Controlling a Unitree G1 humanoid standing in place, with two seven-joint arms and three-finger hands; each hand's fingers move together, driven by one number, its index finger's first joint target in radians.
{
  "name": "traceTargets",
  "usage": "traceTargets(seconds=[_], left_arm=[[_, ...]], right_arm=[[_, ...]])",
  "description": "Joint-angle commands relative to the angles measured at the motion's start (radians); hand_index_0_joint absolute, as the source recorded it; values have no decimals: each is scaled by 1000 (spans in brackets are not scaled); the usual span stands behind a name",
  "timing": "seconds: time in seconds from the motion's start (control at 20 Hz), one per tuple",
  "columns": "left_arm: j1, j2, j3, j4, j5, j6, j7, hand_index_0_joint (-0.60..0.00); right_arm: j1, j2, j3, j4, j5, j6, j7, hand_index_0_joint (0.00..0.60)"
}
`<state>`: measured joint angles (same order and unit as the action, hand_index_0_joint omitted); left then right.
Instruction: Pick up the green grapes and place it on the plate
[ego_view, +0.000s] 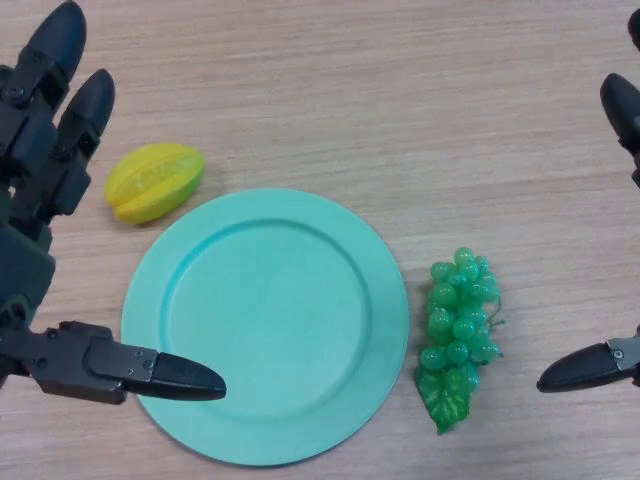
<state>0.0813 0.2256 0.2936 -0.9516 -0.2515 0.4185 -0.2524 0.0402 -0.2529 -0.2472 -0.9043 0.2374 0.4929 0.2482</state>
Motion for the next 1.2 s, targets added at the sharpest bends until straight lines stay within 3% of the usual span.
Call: traceTargets(seconds=[0.05, 0.55, 0.8, 0.9, 1.2], left_arm=[[-5, 18, 41, -30, 21, -126, 3, 0], [28, 2, 82, 56, 2, -251, -25, 0], [67, -16, 105, 197, 62, -425, -48, 0], [67, -14, 107, 221, 78, -445, -30, 0], [54, 1, 133, 267, 90, -468, -17, 0]], right_arm=[[-15, -25, -62, -42, 42, -130, 9, 0], [-36, -34, -12, 5, -30, -157, 21, 0], [-52, -39, 97, 110, -226, -204, 96, 0], [-64, -54, 136, 195, -358, -300, 169, 0], [-182, -64, 220, 447, -641, -534, 273, 0]])
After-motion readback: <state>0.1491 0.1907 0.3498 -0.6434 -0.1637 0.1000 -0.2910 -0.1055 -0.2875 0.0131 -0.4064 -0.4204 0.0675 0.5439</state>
